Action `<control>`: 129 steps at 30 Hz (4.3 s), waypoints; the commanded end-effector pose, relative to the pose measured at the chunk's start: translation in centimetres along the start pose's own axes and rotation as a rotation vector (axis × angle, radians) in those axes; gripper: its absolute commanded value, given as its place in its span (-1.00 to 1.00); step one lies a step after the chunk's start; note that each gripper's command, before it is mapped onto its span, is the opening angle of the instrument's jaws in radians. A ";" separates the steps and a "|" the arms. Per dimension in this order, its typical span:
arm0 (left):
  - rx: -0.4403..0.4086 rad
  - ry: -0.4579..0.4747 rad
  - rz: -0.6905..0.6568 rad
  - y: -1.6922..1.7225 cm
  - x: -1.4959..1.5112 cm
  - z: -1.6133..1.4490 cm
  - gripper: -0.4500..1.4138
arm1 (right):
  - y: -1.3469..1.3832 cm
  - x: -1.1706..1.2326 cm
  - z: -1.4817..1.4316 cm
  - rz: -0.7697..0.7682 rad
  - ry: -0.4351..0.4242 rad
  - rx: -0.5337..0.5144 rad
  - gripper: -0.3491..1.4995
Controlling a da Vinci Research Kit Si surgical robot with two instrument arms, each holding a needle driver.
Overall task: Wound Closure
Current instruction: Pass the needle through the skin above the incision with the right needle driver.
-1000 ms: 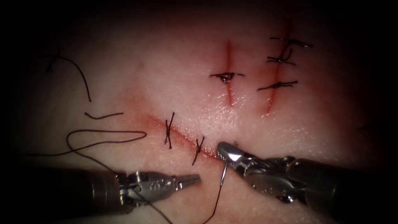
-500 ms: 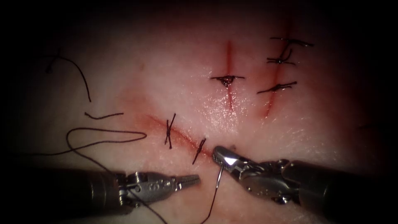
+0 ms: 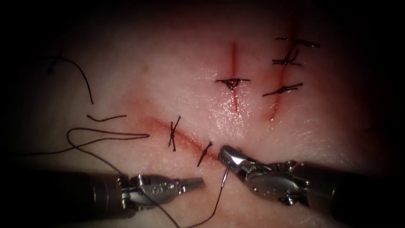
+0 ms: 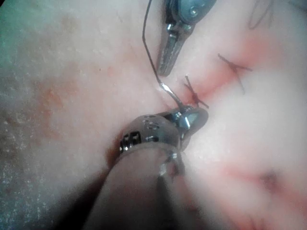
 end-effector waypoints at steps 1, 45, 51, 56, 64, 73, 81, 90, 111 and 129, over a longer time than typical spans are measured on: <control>-0.002 -0.001 0.000 0.04 -0.04 0.06 -1.00 | -0.12 -0.02 0.13 -0.013 -0.008 0.013 -1.00; -0.023 0.062 -0.004 0.32 0.19 0.54 -1.00 | 1.39 0.33 0.12 0.760 0.032 0.145 -1.00; -0.034 0.053 0.016 0.34 0.06 0.52 -1.00 | 1.73 0.29 0.21 0.910 0.022 0.225 -1.00; -0.042 0.054 0.014 0.30 0.03 0.45 -1.00 | 1.85 0.27 0.30 0.973 0.013 0.305 -1.00; -0.039 0.053 0.015 0.29 0.01 0.47 -1.00 | 1.84 0.22 0.40 1.103 0.015 0.438 -1.00; -0.041 0.051 0.016 0.29 0.01 0.47 -1.00 | 1.86 0.24 0.39 1.415 0.081 0.550 -1.00; -0.043 0.051 0.016 0.28 0.00 0.47 -1.00 | 1.91 0.37 0.40 1.552 0.174 0.589 -1.00; -0.043 0.049 0.018 0.25 -0.02 0.42 -0.98 | 1.63 0.51 0.29 1.716 0.107 0.765 -1.00; -0.042 0.047 0.018 0.24 -0.02 0.37 -0.98 | 1.34 0.64 0.23 1.827 0.163 0.690 0.65; -0.039 0.046 0.019 0.25 -0.03 0.36 -1.00 | 1.82 0.46 0.25 1.225 0.211 0.187 0.96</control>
